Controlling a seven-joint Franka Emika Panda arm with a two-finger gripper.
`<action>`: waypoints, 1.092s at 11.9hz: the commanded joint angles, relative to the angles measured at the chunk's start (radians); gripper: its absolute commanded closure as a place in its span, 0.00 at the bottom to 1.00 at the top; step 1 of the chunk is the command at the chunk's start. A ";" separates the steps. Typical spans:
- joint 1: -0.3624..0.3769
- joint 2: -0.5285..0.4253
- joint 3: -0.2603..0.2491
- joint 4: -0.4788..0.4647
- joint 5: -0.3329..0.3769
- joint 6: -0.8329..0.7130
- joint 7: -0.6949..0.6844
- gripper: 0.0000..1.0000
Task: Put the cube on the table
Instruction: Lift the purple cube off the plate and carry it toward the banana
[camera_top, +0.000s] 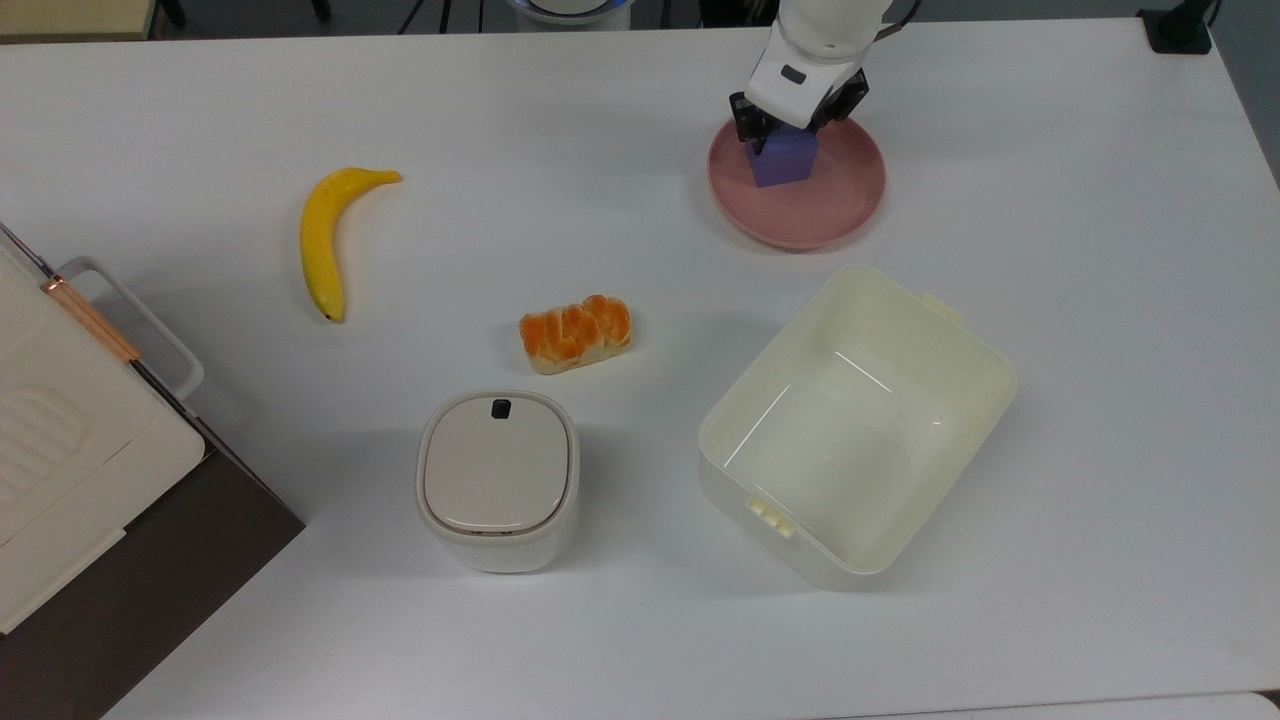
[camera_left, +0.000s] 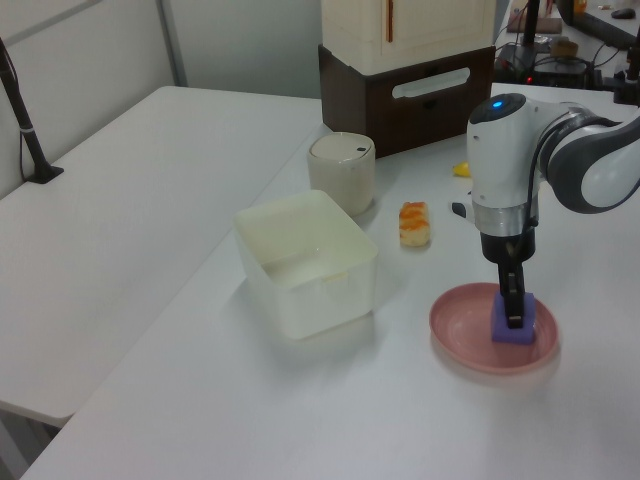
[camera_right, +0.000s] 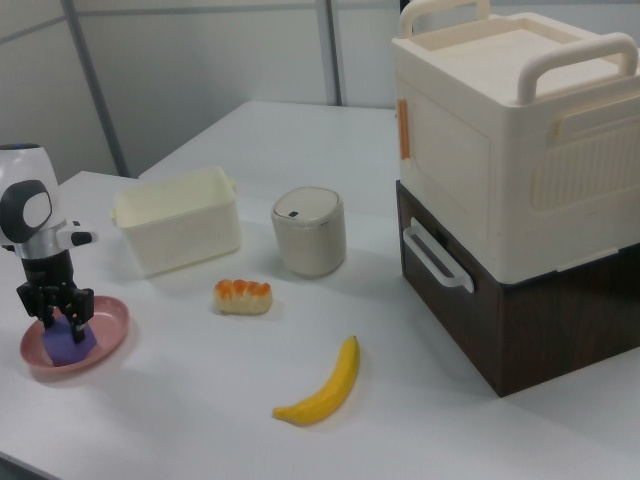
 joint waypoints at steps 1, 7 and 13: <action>-0.029 -0.020 -0.019 0.079 0.009 -0.147 0.000 0.84; -0.350 -0.020 -0.019 0.167 -0.126 -0.175 -0.327 0.78; -0.485 0.088 -0.019 0.225 -0.137 -0.115 -0.435 0.00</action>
